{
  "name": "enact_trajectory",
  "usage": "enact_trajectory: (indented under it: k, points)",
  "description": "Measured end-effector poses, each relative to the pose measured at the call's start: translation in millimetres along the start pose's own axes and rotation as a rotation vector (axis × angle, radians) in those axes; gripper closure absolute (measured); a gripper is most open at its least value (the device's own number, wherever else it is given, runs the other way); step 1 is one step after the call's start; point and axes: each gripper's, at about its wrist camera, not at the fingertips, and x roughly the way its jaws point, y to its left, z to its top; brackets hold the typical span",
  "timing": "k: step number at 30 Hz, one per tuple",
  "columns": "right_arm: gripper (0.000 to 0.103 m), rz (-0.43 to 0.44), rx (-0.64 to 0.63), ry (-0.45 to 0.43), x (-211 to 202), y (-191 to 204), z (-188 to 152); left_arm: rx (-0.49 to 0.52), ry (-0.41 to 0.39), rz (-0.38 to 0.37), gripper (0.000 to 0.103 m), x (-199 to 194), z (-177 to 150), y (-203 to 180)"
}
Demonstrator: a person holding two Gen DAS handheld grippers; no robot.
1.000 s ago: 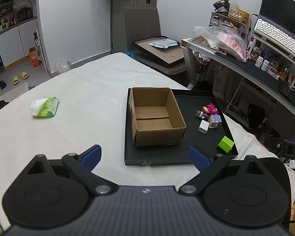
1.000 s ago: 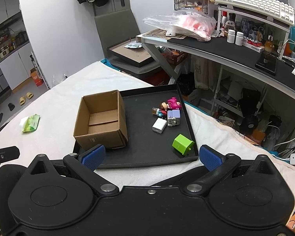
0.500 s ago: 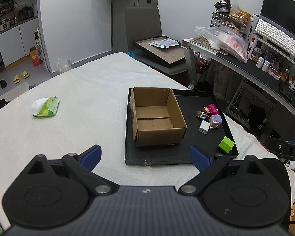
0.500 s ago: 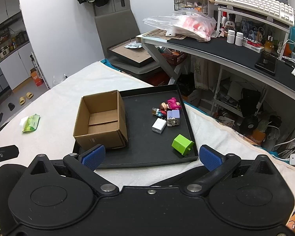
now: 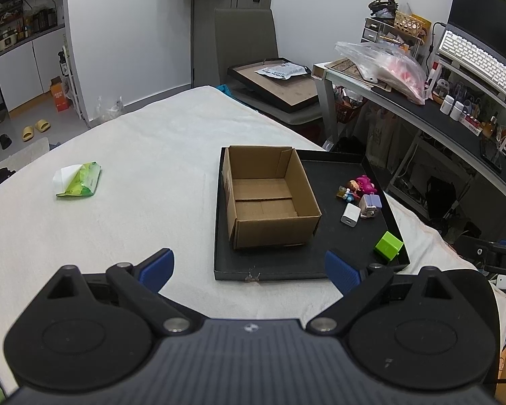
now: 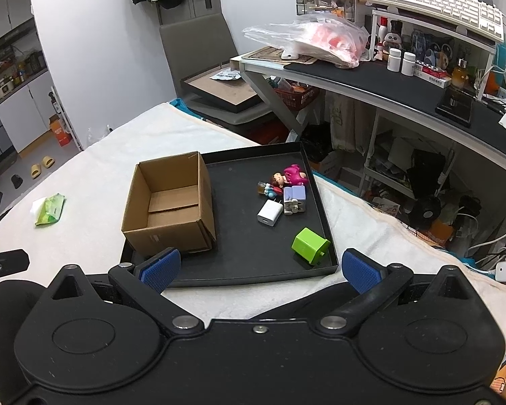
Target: Organize rigid objects
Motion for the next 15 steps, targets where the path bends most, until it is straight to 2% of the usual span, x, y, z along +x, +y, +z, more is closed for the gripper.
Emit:
enact_trajectory:
  k: [15]
  points:
    - [0.000,-0.008,-0.007,0.003,4.4,1.4,-3.4,-0.022,0.016,0.000,0.008,5.1,1.5,4.7]
